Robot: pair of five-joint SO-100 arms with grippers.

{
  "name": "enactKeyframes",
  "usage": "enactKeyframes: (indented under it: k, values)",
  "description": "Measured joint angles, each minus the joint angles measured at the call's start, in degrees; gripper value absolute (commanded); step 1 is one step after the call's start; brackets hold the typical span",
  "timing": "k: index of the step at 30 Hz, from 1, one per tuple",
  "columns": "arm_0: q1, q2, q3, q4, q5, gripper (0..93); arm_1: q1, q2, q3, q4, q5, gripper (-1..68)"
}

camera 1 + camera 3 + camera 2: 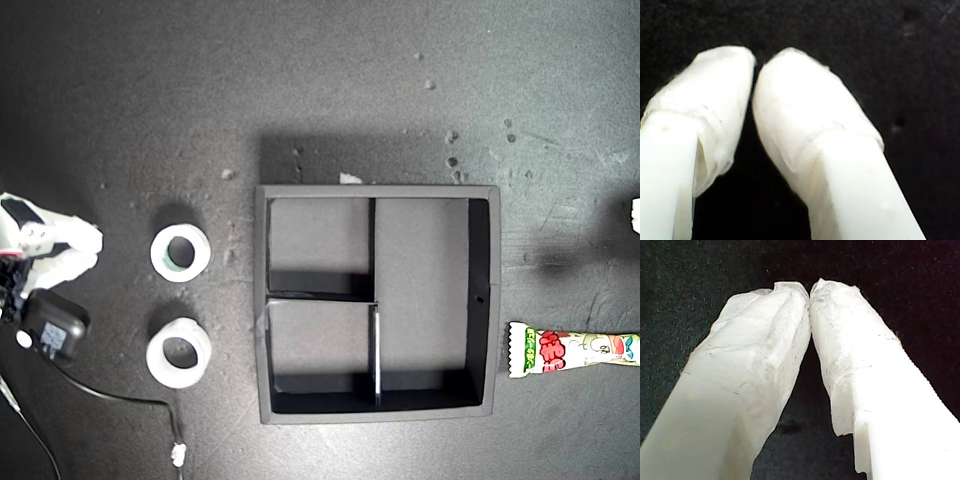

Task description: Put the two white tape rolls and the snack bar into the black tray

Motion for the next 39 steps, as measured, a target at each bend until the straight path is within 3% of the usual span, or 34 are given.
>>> enactKeyframes:
  k: [2,6,15,19,22,25,28,32,37,39]
  values:
    - [-0.18,0.00,0.00,0.00,-0.70,0.1,0.00,0.00,0.00,-0.18,0.00,-0.2]
    - [-5.98,0.00,0.00,0.00,-10.11,0.2,0.62,-0.09,0.00,-0.44,-0.09,-0.2]
    - [-6.94,0.00,0.00,0.00,-12.48,0.1,0.35,-0.09,0.00,-0.44,-0.09,-0.2]
    - [-4.92,0.00,0.00,-0.44,-12.66,0.1,-1.41,-0.26,0.00,-2.46,-0.09,-0.2]
    - [-1.14,0.00,0.00,-6.24,-7.82,2.1,-5.62,-0.53,0.00,-8.88,-0.09,-0.2]
    - [1.23,0.00,0.00,-12.74,-2.55,14.2,-7.12,-0.53,0.00,-15.12,-0.09,-0.3]
    - [3.34,0.00,0.00,-15.03,0.00,18.1,-8.09,-0.53,0.00,-16.88,-0.09,-0.3]
    - [4.04,0.00,-0.44,-18.11,2.90,17.7,-9.49,-0.53,0.00,-18.90,-0.09,-0.3]
    - [3.25,0.00,-2.55,-27.33,12.30,17.6,-14.50,-0.53,0.00,-24.52,-0.09,-0.2]
    - [2.20,0.00,-4.22,-28.56,13.45,17.6,-11.34,-0.44,0.00,-23.91,-0.09,-0.3]
